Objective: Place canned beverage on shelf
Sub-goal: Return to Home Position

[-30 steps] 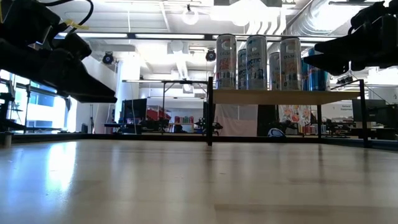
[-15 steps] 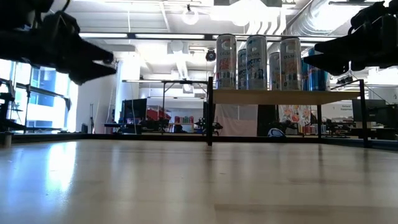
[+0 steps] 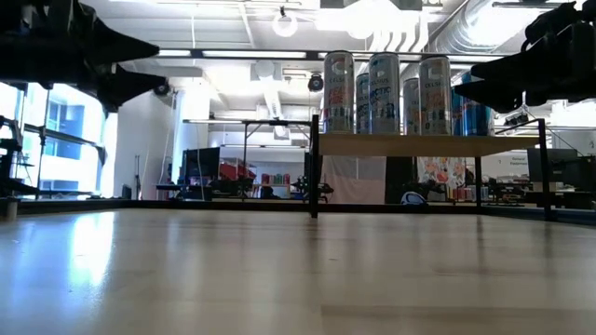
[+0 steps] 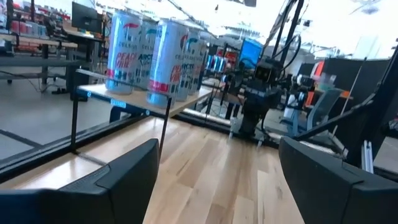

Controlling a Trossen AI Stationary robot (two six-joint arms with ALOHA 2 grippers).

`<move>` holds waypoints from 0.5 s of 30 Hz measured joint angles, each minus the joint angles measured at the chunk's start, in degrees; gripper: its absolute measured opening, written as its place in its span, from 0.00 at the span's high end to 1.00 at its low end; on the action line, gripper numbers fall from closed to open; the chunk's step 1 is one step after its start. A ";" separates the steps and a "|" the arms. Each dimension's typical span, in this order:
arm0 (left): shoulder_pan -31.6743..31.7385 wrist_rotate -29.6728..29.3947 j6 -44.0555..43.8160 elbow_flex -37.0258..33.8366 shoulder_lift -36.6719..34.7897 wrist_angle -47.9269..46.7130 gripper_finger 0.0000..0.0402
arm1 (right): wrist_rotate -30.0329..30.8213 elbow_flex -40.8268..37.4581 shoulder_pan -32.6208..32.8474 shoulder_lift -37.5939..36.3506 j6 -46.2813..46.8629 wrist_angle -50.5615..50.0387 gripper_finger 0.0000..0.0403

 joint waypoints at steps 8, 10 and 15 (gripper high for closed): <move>0.00 -0.11 0.00 0.00 -3.31 -4.02 0.24 | 0.00 0.00 0.00 0.00 0.00 0.00 0.13; 0.00 -0.11 0.00 0.00 -3.24 -4.15 0.24 | 0.00 0.00 0.00 0.00 0.00 0.00 0.13; 0.00 -0.09 0.00 0.00 -3.24 -4.18 0.24 | 0.00 0.00 0.00 0.00 0.00 0.00 0.13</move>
